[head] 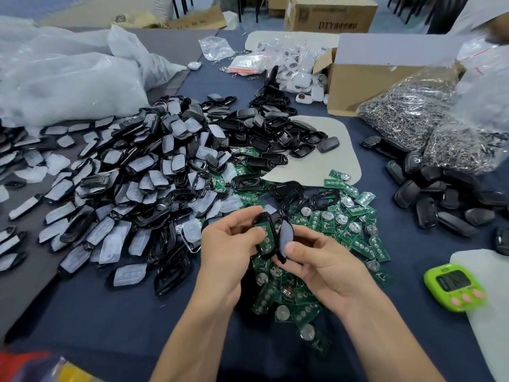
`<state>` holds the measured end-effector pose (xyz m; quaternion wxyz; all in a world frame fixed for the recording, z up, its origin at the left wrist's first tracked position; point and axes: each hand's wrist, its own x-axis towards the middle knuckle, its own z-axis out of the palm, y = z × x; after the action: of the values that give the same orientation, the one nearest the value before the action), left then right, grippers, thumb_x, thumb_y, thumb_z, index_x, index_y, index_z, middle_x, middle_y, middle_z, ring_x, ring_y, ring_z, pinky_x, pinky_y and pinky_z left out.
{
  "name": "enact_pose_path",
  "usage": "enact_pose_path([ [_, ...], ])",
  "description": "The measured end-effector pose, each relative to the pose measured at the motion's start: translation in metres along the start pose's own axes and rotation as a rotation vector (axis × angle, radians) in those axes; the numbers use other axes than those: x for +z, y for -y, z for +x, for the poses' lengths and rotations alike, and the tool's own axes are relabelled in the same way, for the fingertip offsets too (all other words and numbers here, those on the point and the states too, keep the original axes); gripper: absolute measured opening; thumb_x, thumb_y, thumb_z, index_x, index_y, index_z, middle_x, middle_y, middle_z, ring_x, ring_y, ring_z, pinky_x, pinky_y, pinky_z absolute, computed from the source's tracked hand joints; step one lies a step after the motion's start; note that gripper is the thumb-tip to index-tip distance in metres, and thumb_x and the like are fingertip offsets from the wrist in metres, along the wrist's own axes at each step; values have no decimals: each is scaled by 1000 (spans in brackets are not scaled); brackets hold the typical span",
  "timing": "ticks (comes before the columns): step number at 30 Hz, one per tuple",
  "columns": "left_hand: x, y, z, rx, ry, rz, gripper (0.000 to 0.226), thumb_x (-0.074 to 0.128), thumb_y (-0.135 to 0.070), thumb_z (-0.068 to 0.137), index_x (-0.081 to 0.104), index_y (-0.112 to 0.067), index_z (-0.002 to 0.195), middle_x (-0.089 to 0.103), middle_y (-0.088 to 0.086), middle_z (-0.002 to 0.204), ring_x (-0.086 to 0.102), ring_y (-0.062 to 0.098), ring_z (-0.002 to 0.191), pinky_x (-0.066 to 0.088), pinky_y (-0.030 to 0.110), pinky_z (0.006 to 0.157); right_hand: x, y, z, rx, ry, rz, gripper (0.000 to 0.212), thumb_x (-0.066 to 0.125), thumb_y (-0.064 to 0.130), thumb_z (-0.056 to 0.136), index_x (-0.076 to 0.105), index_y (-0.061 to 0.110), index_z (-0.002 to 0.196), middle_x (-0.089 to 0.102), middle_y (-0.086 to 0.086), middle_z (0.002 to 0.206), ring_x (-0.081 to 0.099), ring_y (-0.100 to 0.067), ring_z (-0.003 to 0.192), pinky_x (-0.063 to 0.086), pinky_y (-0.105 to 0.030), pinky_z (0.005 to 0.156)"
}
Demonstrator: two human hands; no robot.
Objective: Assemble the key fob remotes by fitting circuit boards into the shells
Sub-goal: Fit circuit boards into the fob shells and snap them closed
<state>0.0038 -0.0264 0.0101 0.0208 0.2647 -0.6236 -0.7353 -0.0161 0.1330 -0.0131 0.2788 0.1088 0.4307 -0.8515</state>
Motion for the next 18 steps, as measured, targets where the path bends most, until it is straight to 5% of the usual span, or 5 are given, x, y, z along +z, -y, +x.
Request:
enact_pose_path([
  [8, -5, 3, 3, 49, -67, 6, 54, 74, 8, 86, 75, -36, 117, 76, -12, 86, 72, 7, 75, 63, 31, 75, 5, -1, -4, -84, -82, -236, 42, 83, -5, 68, 78, 6, 108, 77, -20, 107, 76, -26, 91, 63, -43, 89],
  [13, -1, 7, 5, 94, -141, 106, 53, 77, 5, 80, 78, -46, 97, 79, -12, 88, 68, 13, 72, 53, 32, 72, 21, -3, -7, -284, -126, -620, 37, 85, 14, 65, 82, 36, 94, 81, 6, 93, 75, -8, 86, 57, -19, 75],
  [18, 0, 9, 3, 162, -74, 143, 57, 80, 5, 78, 79, -51, 92, 80, -17, 93, 77, 8, 83, 64, 39, 81, 26, -5, -4, -300, -231, -803, 37, 85, 24, 61, 79, 37, 95, 80, 10, 89, 76, -11, 86, 62, -39, 83],
])
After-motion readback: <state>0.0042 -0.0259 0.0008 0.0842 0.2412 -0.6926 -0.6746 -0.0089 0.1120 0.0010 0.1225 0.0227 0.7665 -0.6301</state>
